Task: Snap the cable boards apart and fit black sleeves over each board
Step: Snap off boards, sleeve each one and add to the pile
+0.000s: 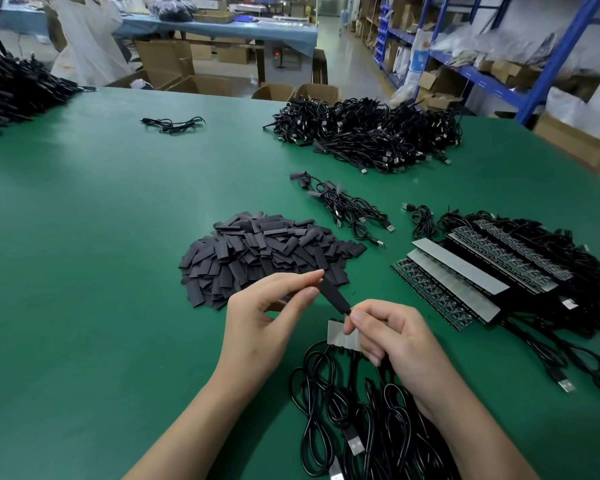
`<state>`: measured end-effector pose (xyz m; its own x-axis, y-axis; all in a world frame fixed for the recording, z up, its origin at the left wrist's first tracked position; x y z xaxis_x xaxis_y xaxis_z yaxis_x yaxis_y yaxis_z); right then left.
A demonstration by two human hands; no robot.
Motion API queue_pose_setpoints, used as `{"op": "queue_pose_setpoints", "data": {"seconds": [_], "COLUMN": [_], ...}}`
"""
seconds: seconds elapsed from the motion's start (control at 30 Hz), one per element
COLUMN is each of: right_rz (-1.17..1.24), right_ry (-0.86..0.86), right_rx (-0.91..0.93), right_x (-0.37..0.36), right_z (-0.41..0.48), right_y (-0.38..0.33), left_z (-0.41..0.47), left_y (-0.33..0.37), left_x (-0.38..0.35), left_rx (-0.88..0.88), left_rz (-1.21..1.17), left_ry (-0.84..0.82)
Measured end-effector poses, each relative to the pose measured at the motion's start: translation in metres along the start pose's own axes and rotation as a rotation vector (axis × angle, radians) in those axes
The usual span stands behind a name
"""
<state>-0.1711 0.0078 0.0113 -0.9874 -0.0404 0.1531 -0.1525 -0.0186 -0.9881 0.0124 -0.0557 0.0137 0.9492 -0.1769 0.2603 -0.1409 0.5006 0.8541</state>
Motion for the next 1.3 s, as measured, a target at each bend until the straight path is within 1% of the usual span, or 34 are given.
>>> {"op": "queue_pose_setpoints", "data": {"seconds": [0.2, 0.33, 0.5, 0.57, 0.63, 0.73, 0.8, 0.9, 0.97, 1.03, 1.13, 1.2, 1.3], "right_rz": [0.021, 0.028, 0.025, 0.026, -0.011, -0.206, -0.318, -0.370, -0.480, -0.621, -0.758, -0.778, -0.685], "right_ry": [0.050, 0.070, 0.072, 0.077, 0.082, 0.082, 0.095, 0.140, 0.148, 0.107, 0.038, -0.006, -0.010], "right_rx": [-0.010, -0.020, -0.015, -0.009, 0.001, 0.017, 0.016, 0.019, 0.022, 0.011, -0.004, -0.021, -0.050], "right_x": [0.000, 0.000, -0.001, -0.001, 0.000, -0.002, -0.004, -0.001, 0.008, 0.018, 0.025, 0.023, 0.018], "right_z": [0.001, 0.001, 0.000, 0.000, -0.001, -0.002, -0.002, -0.003, -0.004, -0.004, -0.004, -0.001, 0.000], "right_y": [0.002, 0.003, 0.001, 0.001, 0.001, 0.000, 0.000, 0.000, -0.001, -0.003, -0.005, -0.006, -0.008], "left_z": [-0.002, -0.002, -0.001, -0.001, -0.001, -0.001, 0.000, 0.001, 0.001, 0.002, 0.003, 0.004, 0.004], "left_y": [0.007, 0.010, 0.011, 0.010, 0.005, 0.000, -0.003, -0.005, -0.007, -0.010, -0.014, -0.015, -0.016], "left_x": [-0.007, -0.008, -0.007, -0.005, -0.003, -0.005, -0.007, -0.007, -0.002, 0.002, 0.006, 0.007, 0.009], "left_rx": [-0.092, -0.154, -0.177, -0.159, -0.050, 0.152, 0.213, 0.263, 0.301, 0.344, 0.378, 0.385, 0.378], "left_rz": [0.117, 0.200, 0.223, 0.208, 0.094, -0.197, -0.312, -0.422, -0.480, -0.542, -0.627, -0.652, -0.680], "left_ry": [-0.056, -0.043, -0.053, -0.044, -0.028, -0.034, -0.036, -0.024, 0.023, 0.075, 0.130, 0.154, 0.170]}}
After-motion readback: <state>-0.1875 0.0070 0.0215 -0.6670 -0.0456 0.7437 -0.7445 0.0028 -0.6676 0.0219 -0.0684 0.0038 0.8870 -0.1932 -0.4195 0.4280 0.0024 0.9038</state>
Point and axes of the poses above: each hand's wrist, its own z-axis towards the middle knuckle, its own x-axis out of the back of the hand, y = z × x, the point moved 3 cm from there along z, towards the middle knuckle, and after that the axes turned 5 degrees about -y, right-handed, at the moved point
